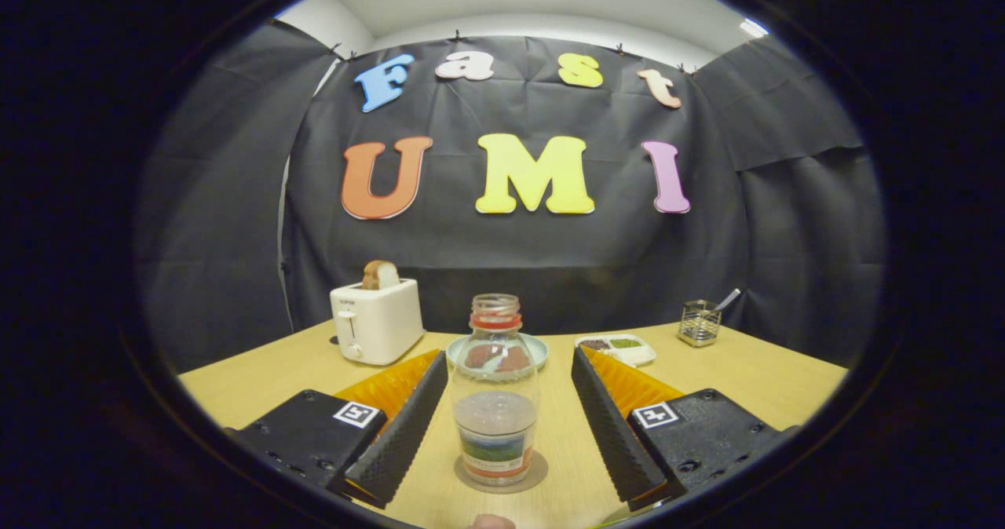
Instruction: Take the bottle from table, then pour the juice into the cup, finally place the bottle on the coaster
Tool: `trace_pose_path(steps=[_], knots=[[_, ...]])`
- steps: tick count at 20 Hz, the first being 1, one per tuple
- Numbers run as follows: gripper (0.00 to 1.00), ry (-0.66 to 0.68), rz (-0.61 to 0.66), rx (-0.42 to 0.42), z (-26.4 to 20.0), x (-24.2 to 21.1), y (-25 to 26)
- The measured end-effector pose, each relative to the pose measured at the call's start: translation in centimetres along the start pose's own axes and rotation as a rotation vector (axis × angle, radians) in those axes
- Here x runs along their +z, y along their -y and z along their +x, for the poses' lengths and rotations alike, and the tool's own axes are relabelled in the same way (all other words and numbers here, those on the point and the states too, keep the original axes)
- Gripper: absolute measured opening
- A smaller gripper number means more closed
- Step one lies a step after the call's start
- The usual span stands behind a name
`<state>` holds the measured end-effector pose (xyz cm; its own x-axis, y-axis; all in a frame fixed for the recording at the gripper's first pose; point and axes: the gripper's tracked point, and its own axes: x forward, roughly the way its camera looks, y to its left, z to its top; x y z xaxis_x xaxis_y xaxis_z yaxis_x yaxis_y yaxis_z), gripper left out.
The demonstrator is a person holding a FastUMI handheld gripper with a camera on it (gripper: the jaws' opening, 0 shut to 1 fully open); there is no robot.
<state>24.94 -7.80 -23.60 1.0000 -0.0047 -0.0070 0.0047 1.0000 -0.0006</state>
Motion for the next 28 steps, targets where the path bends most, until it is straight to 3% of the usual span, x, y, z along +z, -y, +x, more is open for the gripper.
trace_pose_path(steps=[8, 13, 19, 28], knots=[[1.00, 0.014, -0.019, -0.007, -8.0, 7.4, 1.9], [1.00, -0.057, -0.046, -0.010, -12.4, 8.3, 1.7], [1.00, -0.138, -0.095, -0.017, -14.5, 7.6, 0.3], [1.00, -0.071, 0.007, -0.006, -18.3, 12.2, 0.2]])
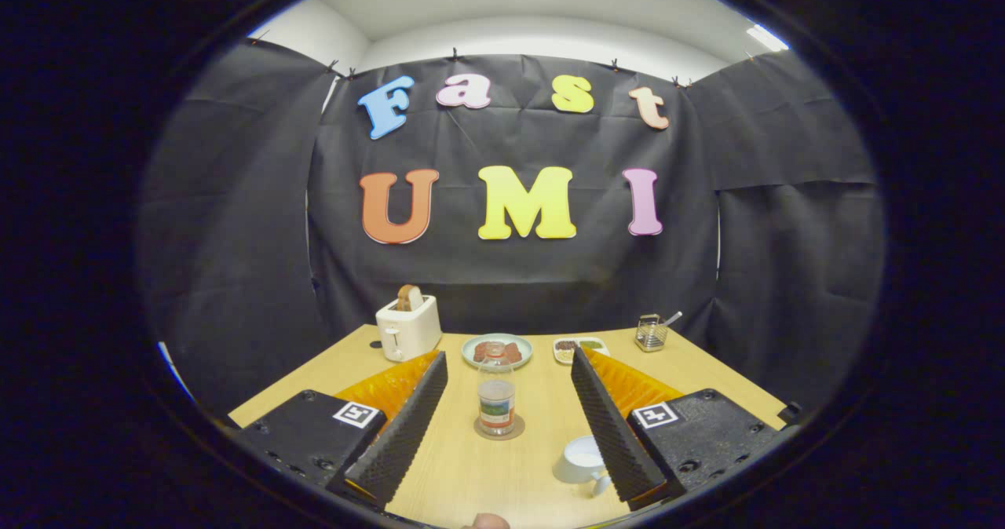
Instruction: Take the bottle from table, then pour the juice into the cup, finally place the bottle on the coaster
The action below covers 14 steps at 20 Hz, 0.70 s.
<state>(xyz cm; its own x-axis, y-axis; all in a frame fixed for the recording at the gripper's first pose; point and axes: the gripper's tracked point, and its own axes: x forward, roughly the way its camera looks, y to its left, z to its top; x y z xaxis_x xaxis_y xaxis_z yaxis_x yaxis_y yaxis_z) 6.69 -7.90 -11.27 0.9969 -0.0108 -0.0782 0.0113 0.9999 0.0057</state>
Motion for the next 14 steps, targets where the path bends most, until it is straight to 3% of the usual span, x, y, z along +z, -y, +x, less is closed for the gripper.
trace_pose_path(steps=[8, 14], knots=[[1.00, 0.050, -0.148, -0.063, -4.5, 2.7, -0.2], [1.00, 0.039, -0.120, -0.041, -6.6, 1.9, -1.3]])
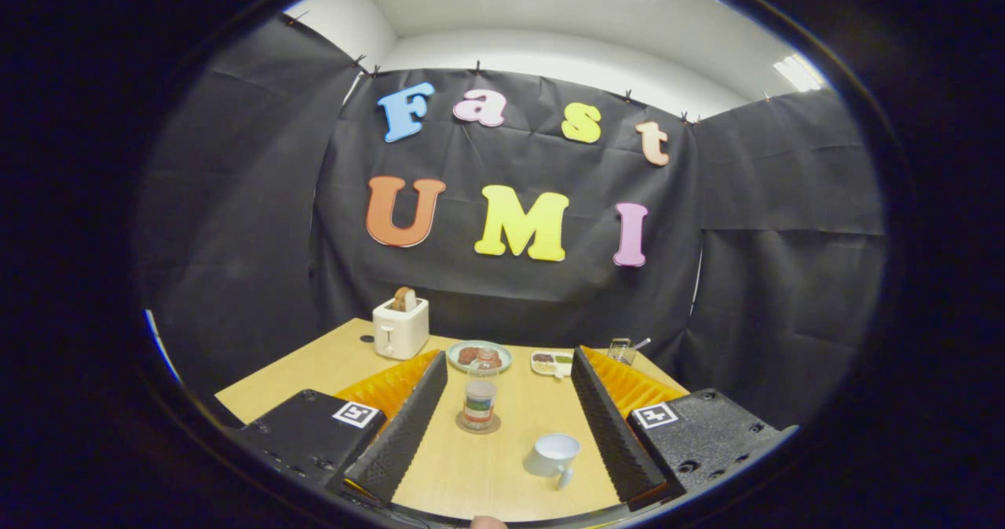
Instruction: Take the bottle from table, then pour the juice into the cup, finally place the bottle on the coaster
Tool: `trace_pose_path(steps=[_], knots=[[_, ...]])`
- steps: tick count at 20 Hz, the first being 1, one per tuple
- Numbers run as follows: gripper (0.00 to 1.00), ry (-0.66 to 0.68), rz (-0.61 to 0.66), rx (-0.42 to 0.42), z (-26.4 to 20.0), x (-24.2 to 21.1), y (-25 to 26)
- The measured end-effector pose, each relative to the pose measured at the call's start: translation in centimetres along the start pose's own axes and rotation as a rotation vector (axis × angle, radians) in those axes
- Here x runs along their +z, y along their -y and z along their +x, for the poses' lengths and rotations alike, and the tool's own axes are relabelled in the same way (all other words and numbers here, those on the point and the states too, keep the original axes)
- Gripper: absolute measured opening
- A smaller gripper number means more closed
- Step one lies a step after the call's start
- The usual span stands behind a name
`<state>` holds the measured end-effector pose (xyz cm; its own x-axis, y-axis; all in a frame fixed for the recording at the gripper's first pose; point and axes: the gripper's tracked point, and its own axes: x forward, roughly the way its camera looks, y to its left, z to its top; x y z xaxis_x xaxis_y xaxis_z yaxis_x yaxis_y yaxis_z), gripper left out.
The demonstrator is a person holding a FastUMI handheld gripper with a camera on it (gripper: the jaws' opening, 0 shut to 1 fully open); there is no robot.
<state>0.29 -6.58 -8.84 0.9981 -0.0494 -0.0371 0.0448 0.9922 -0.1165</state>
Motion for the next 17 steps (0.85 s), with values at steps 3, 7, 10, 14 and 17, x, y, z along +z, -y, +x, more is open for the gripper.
trace_pose_path(steps=[3, 7, 10, 14, 17], knots=[[1.00, 0.044, 0.034, -0.001, -1.5, 1.0, 0.6], [1.00, 0.083, 0.069, 0.022, -3.5, 2.3, 0.3], [1.00, 0.134, 0.055, 0.005, -5.0, 3.6, 0.6], [1.00, 0.111, 0.046, 0.003, -5.8, 3.1, 0.4], [1.00, 0.106, 0.069, 0.010, -6.0, 2.9, 0.4]])
